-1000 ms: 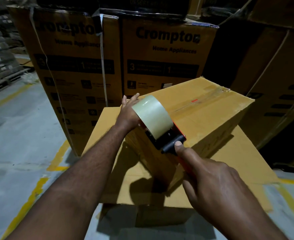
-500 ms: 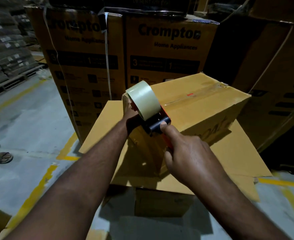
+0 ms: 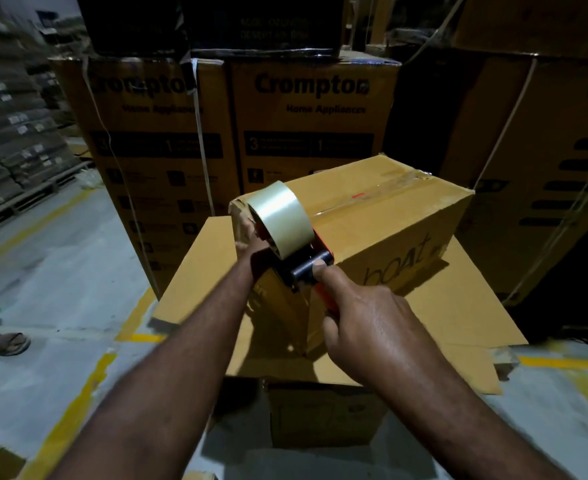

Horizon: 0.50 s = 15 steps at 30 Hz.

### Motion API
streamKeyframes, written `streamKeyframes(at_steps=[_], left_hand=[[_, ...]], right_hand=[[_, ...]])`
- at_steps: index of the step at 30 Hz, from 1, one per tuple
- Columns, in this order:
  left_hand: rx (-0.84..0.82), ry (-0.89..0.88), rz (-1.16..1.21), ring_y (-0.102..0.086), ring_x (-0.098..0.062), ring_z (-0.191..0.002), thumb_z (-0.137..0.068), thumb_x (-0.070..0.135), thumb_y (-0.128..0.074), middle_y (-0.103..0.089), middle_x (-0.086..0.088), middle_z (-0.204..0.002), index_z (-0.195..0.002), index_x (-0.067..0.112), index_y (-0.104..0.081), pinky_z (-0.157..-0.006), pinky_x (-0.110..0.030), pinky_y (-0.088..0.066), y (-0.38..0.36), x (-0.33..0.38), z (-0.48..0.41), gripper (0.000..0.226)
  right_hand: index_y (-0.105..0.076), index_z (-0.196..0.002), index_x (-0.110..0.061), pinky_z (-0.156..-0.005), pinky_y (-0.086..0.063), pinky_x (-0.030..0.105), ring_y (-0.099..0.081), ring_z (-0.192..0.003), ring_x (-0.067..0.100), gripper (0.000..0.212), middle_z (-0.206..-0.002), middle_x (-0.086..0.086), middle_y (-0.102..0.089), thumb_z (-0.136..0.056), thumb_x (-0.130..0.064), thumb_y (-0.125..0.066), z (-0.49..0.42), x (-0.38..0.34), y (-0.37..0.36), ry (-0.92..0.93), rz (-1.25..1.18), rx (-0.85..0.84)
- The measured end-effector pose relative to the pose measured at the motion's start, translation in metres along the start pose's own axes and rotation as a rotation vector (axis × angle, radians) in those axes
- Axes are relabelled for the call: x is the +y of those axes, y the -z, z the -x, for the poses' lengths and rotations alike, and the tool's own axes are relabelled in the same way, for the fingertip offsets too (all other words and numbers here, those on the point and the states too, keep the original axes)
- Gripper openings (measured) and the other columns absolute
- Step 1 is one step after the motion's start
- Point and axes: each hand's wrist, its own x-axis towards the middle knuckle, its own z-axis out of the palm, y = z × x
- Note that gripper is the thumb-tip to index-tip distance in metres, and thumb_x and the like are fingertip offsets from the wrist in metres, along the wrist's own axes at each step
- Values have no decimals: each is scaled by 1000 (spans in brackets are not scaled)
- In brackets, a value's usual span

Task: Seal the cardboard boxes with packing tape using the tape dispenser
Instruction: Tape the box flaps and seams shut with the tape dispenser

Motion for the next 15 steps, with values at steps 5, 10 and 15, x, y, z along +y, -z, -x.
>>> streamKeyframes(at_steps=[5,10,15], left_hand=[[21,-98,7,-5,-34,-155,-101,26,-62,15,-12,-169,-162,14,-1,-125,-47,-21,-39,103,215,87],[135,-40,40,10,-41,-153,-100,28,-62,14,-13,-168,-161,29,-9,-124,-60,-7,-38,104,208,81],[1,-247,-196,-2,-33,-155,-81,55,-78,-6,-8,-169,-162,22,-17,-123,-57,-12,-52,101,233,107]], right_hand=[[-20,-143,-48,-46,-31,10,-47,-57,-2,59,-71,-15,-44,-99,-24,-52,2,2,1,-1,-4,-14],[-15,-146,-49,-50,-35,12,-47,-61,-2,63,-73,-14,-45,-99,-29,-52,23,10,3,-12,13,-11],[-12,-148,-48,-55,-38,13,-48,-66,-2,66,-75,-14,-46,-99,-30,-51,29,14,0,-15,3,17]])
